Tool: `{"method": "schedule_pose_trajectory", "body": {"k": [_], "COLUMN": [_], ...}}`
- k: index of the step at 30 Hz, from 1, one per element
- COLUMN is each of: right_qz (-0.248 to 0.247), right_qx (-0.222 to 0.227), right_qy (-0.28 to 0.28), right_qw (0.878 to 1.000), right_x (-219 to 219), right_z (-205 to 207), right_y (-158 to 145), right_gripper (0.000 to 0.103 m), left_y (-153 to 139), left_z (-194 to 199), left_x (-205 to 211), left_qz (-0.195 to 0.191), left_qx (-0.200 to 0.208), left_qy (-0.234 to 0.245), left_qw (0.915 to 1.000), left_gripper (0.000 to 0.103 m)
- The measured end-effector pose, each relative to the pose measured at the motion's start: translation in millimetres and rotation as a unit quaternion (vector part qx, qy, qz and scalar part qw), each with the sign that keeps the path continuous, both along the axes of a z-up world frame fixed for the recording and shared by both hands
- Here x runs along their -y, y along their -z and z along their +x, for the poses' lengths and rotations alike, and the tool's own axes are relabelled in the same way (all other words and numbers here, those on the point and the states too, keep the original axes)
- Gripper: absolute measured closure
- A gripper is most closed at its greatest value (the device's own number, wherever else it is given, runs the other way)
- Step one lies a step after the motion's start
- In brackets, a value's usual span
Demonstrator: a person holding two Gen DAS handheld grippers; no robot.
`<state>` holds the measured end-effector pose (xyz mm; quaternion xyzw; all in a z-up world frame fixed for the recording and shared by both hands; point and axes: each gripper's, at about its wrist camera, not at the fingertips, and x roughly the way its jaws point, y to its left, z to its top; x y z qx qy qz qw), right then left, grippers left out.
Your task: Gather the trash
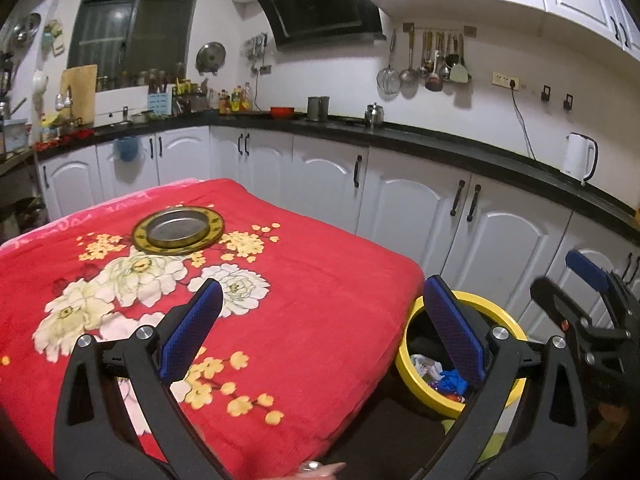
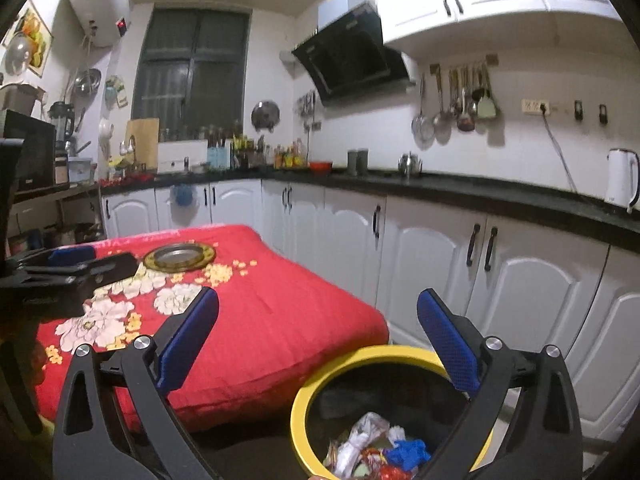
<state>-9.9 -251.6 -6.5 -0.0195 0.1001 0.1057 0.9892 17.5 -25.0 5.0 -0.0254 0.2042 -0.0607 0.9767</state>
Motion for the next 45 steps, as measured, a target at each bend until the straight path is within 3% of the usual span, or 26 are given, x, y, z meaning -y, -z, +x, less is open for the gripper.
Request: {"method": "schedule_pose_trajectory", "body": {"k": [4,14,45], "right_qz": [0.024,0.016,0.016], "right_qx": [0.005,-0.009,-0.016], "right_qy": [0.006,0.002,0.004], "right_qw": [1.000,1.000,1.000], "right_x": [0.4,-7.4,-7.0], "right_z": [-2.6,1.4,4.5], "right_y": [9.5,18.7,22.9], "right_gripper": [0.006,0.006,0.006], "left_y": [4.9,19.3,21.9], "left_z": [-9.4,-7.4,-7.5], "left_x": [-3.1,-8.0,-8.5], "left_qz": [-0.011,-0.031,-0.028], "left_qx": [0.009,0.001,0.000], "left_qy": [-0.002,-0.012,-0.014], "left_qw": [0.9999,0.9995,0.9995], "left_gripper": [0.011,0.011,0.011]}}
